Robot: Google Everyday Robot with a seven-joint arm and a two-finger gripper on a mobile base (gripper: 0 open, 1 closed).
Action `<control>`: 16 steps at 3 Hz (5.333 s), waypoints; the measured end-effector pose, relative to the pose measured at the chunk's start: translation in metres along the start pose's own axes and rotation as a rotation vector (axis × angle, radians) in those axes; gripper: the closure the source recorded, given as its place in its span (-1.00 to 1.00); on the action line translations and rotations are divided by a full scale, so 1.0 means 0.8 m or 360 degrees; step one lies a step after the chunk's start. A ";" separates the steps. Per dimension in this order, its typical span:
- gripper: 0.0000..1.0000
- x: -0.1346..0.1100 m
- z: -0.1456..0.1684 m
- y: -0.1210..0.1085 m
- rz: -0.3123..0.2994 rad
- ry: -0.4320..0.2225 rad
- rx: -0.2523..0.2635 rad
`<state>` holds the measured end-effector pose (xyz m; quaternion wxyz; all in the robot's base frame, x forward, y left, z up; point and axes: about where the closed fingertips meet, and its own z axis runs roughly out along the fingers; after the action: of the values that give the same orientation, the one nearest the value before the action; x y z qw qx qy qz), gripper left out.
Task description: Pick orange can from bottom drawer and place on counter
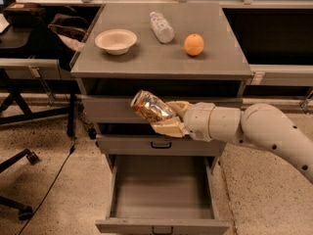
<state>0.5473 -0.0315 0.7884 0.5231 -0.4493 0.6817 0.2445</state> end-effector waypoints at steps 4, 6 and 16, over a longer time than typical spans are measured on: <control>1.00 -0.119 -0.034 -0.025 -0.0228 -0.0155 0.0089; 1.00 -0.193 -0.031 -0.079 -0.0207 -0.0188 0.0302; 0.17 -0.142 0.139 -0.266 -0.0144 -0.0045 0.0380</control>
Offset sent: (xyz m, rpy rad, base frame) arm 0.0005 -0.0054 0.0408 0.0164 -0.0800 -0.0042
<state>0.7926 -0.0028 0.8865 0.5928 -0.4105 0.6777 0.1439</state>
